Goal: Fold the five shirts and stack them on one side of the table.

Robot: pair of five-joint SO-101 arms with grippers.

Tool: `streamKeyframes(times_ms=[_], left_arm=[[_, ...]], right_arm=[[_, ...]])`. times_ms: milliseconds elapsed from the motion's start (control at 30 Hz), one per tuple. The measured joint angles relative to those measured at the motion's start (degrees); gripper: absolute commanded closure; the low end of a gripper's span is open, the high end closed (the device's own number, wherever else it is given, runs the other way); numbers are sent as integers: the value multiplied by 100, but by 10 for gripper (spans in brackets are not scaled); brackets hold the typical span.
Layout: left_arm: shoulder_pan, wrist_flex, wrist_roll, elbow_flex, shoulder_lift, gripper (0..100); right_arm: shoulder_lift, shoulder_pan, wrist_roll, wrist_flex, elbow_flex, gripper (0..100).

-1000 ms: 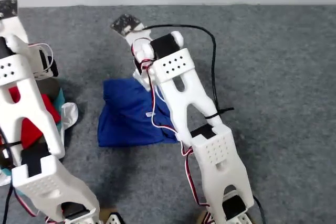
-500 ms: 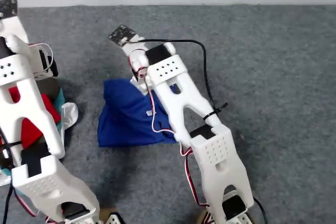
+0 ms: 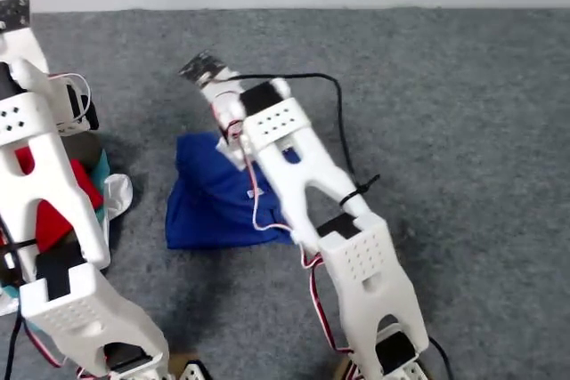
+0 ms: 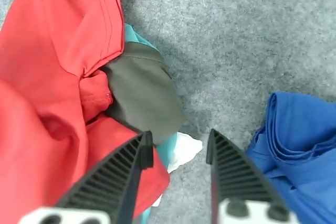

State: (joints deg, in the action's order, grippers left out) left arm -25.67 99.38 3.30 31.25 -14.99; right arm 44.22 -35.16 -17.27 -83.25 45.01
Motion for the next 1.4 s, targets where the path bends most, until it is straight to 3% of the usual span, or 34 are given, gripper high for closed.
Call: streamKeyframes(times_ms=[467,933,1267,1400], left_arm=[[0,0,0,0,0,825],[0,0,0,0,0,825],[0,0,0,0,0,825],[0,0,0,0,0,825]], right_arm=[[-123,-1275,-9,-1301,396,739],[-141,-229,-9,-949,712,739],[492,-580,-9,-826,712,739],[492,-914,-9,-1222,993,739]])
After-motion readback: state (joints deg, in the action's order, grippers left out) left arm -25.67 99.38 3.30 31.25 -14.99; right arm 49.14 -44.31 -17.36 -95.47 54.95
